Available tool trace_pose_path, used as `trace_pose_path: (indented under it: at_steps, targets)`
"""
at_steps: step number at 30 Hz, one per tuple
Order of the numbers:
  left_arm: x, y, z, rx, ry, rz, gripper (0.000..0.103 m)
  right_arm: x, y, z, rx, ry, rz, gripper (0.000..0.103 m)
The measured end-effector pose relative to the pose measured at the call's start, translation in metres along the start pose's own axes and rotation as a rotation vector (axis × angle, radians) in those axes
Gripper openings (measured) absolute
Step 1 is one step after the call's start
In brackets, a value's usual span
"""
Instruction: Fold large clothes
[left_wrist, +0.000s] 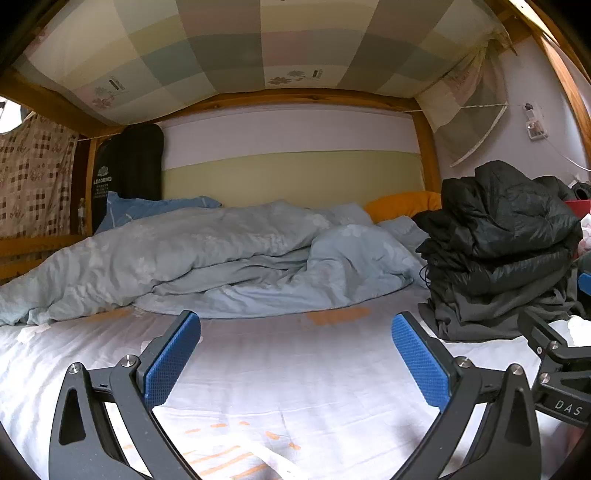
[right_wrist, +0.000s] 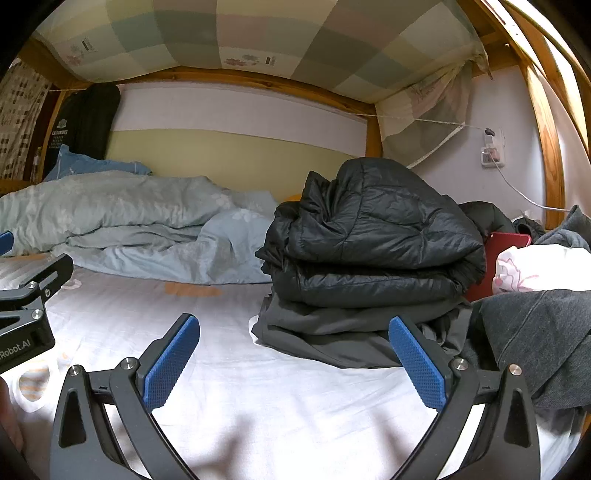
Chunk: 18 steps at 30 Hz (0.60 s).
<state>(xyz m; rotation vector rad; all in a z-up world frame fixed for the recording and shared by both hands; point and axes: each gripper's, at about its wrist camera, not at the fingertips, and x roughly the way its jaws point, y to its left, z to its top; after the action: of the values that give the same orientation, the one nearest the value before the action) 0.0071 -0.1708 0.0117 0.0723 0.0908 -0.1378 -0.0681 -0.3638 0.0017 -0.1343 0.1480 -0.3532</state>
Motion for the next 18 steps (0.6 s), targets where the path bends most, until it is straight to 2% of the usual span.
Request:
trace_pose_path:
  at_steps: [18]
  targets:
    - [0.0024, -0.0037, 0.0001, 0.009, 0.005, -0.009, 0.103, 0.0004, 0.0006, 0.0, 0.002, 0.0, 0.0, 0.103]
